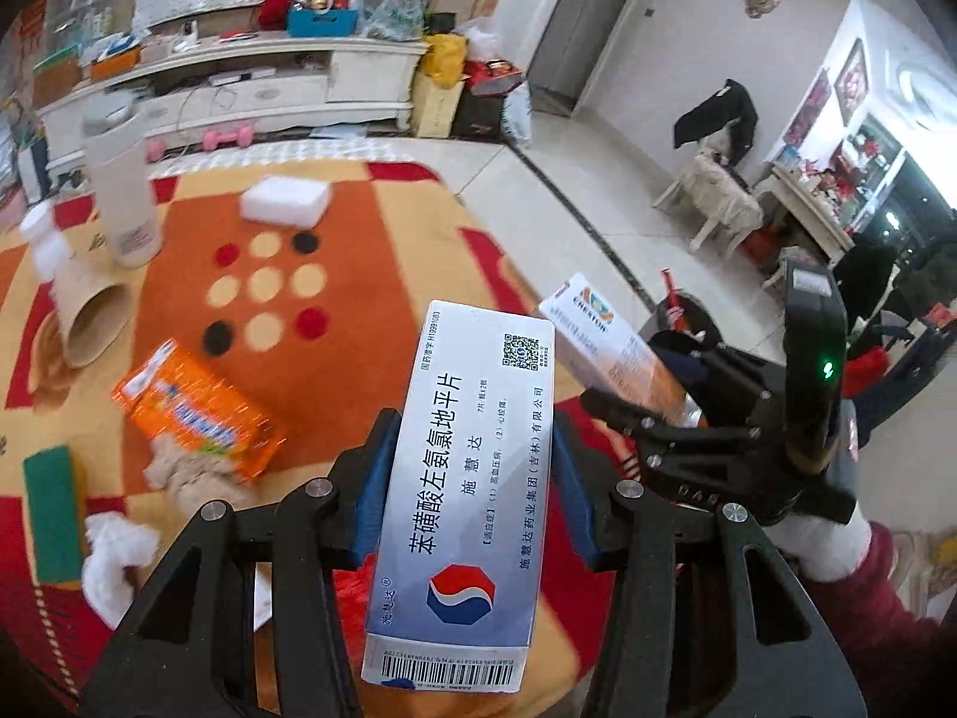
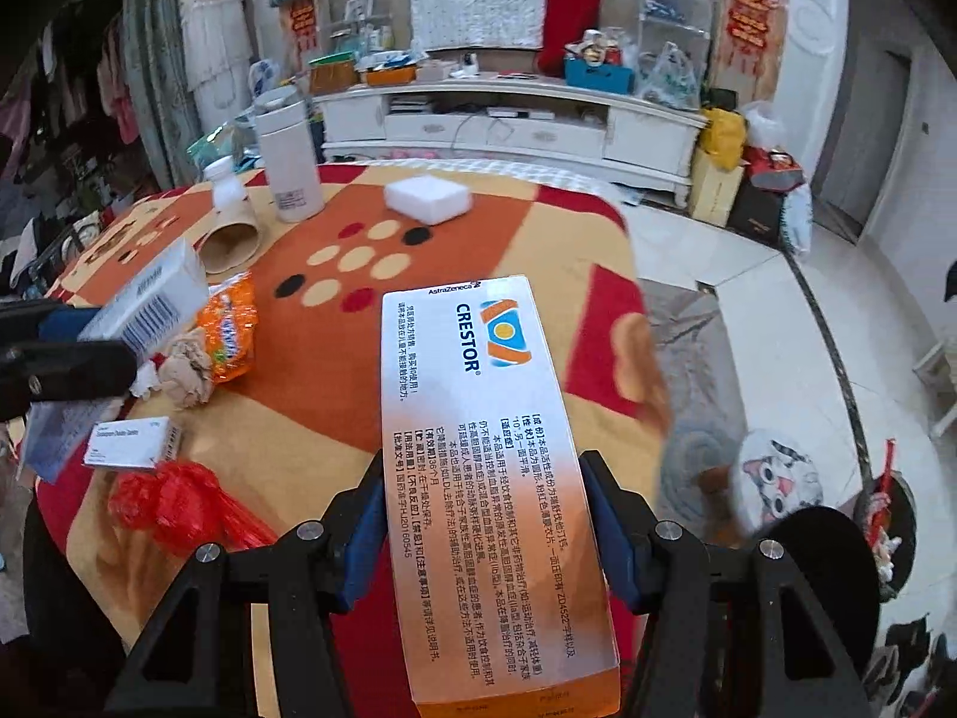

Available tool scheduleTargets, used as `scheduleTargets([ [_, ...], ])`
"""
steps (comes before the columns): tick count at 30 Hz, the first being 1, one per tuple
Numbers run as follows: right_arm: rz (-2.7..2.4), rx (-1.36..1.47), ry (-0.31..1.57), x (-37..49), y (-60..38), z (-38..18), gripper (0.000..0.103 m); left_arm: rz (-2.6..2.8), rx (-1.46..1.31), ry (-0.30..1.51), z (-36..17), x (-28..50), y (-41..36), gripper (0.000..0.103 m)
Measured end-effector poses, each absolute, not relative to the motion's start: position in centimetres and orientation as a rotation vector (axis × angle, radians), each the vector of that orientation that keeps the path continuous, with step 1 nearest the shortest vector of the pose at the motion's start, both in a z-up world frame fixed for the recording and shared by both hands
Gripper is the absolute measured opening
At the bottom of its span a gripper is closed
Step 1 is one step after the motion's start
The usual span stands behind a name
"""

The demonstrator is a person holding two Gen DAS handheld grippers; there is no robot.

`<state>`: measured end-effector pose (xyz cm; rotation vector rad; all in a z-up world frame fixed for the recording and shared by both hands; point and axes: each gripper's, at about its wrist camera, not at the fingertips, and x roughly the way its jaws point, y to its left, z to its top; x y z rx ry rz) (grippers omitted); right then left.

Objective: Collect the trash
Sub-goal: 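Carry both medicine boxes from the table over the black bin, then open both grippers to drop the medicine boxes into the bin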

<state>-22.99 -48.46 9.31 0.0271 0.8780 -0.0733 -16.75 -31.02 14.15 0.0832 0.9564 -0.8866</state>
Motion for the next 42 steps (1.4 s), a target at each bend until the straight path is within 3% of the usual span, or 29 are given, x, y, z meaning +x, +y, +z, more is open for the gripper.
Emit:
scheduleTargets([
  [13,-0.291,0.085,0.894,-29.8,-58.6,9.2,0.059,-1.04,0.121,0.985,14.5,-20.0,-42.4,0.047],
  [26,-0.464,0.181,0.951,-35.9,-67.5,6.7,0.059,-1.15,0.159,1.106,10.4,-23.6,-54.9,0.047],
  [42,-0.537,0.297,1.005,-37.0,-72.2,2.9,0.061,-1.199,0.002,1.282,3.9,-23.4,-60.9,0.049],
])
